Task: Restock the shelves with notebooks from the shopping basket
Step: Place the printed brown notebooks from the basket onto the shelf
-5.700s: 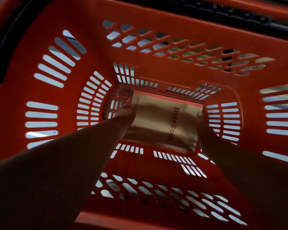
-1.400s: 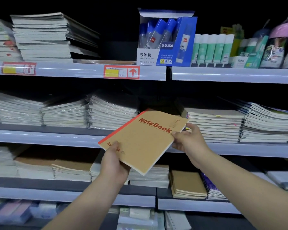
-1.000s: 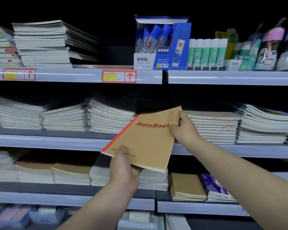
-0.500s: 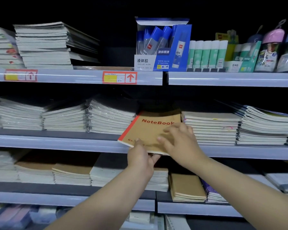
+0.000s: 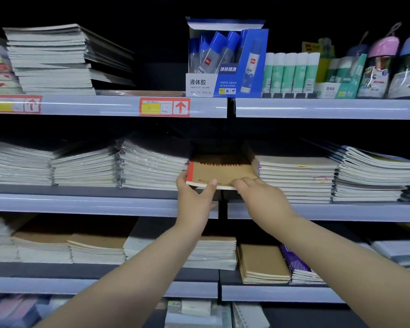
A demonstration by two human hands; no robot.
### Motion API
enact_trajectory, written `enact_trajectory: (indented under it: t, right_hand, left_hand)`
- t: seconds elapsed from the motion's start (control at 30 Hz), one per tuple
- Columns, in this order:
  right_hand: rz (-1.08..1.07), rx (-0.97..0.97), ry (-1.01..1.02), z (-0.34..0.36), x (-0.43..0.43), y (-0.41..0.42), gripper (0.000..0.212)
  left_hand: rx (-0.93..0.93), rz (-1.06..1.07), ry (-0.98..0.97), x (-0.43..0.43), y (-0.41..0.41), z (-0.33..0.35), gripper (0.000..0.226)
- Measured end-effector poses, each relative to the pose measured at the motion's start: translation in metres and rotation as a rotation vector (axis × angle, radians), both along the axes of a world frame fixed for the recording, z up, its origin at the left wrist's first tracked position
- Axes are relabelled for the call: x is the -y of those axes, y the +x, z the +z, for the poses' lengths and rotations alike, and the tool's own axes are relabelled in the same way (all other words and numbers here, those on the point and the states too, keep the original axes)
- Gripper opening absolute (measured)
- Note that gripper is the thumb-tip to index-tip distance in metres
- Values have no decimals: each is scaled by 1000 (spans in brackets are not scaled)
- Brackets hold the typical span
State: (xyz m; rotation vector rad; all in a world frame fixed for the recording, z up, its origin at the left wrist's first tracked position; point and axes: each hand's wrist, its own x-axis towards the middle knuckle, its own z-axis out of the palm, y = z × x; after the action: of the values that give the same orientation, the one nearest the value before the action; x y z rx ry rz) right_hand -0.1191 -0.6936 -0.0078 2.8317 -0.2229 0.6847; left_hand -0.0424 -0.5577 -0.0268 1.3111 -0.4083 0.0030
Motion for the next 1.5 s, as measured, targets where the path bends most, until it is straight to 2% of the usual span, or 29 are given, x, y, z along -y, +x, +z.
enact_trajectory:
  t: [0.13,0.27,0.47,0.77,0.93,1.1,1.3,1.43,1.5]
  right_hand:
    - [-34,-20,51,-1,4,18,64]
    - [-60,-24,13,0,3,33,49]
    - [-89,-17,-56,-1,5,51,43]
    - [-147,39,-14,11,19,84,45]
    - [-165,22,17,14,23,97,43]
    - [-183,-7,28,14,25,106,41]
    - [-251,-61,85,20,26,118,39]
    - [-247,-92,180,9,20,117,38]
    - [-191,-92,333,0,19,112,53]
  left_hand:
    - [113,83,225,-5,25,-3,60]
    - [189,115,457,-10,50,-7,63]
    - [271,234,617,-1,71,-8,58]
    - [335,359,768,19,95,9,55]
    - [231,379,698,28,106,8,50]
    - [261,433,707,36,115,-1,45]
    - [173,424,616,43,121,-7,40]
    - [115,255,507,35,115,1,45]
    - [102,139,422,26,108,3,48]
